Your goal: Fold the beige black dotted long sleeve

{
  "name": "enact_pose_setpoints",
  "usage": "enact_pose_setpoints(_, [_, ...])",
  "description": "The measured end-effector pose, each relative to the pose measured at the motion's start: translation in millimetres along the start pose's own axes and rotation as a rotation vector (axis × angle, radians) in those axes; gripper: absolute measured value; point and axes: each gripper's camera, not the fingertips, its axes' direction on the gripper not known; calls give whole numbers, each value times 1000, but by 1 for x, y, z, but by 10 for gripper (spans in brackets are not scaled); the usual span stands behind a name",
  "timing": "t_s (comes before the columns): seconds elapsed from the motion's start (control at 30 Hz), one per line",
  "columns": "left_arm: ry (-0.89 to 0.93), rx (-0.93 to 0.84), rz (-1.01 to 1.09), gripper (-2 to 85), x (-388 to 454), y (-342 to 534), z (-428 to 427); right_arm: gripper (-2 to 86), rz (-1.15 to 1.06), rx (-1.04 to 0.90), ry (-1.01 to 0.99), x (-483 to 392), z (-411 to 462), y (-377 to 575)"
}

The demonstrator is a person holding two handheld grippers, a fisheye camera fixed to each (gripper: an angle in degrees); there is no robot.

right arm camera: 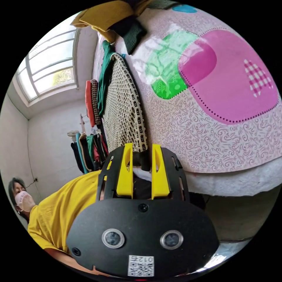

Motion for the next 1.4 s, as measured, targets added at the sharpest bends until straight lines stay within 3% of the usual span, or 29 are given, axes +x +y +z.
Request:
enact_pose_setpoints(0.23, [133,-33,112,125,-25,15,-8,80,-73,-113,32,-9,-16,5])
enact_pose_setpoints(0.37, [6,-75,181,118,-24,18,-4,69,-103,-162,83,-11,-33,7])
enact_pose_setpoints(0.63, [-57,-182,229,60,-30,16,1,27,-113,-155,32,-10,-72,23])
enact_pose_setpoints(0.8, [224,-40,318,29,-24,23,-61,21,-250,-41,-248,-41,-128,40])
enact_pose_setpoints(1.07, [380,98,358,13,-11,49,-137,38,-437,28,-480,-84,-202,68])
enact_pose_setpoints(1.4, [528,133,325,18,-8,94,-183,23,-587,-59,-613,-109,-235,117])
